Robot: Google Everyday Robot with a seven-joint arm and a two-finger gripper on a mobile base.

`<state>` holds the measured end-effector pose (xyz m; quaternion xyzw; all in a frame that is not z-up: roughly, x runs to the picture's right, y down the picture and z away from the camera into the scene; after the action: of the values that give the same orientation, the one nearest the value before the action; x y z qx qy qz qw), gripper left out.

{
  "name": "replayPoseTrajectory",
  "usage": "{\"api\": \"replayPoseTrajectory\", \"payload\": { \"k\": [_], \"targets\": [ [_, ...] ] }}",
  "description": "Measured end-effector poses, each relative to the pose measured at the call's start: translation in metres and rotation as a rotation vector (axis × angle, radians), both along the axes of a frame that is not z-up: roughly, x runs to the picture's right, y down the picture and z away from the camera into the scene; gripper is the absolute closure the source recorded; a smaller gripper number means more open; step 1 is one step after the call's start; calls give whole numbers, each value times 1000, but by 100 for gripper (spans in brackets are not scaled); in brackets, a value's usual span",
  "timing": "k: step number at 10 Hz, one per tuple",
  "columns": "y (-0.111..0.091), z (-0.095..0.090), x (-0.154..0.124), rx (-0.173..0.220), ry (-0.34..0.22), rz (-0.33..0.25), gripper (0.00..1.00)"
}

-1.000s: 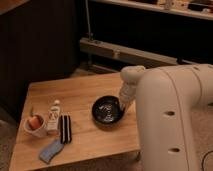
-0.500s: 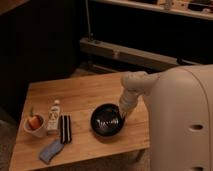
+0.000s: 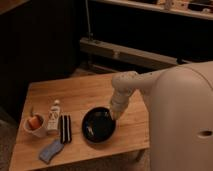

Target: Drag the ceramic bowl in a circle

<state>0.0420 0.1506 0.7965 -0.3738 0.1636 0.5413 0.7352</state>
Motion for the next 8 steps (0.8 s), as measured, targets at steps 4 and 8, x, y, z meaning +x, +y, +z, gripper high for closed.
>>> {"api": "replayPoseTrajectory", "payload": {
  "k": [4,8],
  "targets": [
    [-10,-3,-48,25,-78,-62,86],
    [-42,13,-84,58,-111,-85,86]
  ]
}}
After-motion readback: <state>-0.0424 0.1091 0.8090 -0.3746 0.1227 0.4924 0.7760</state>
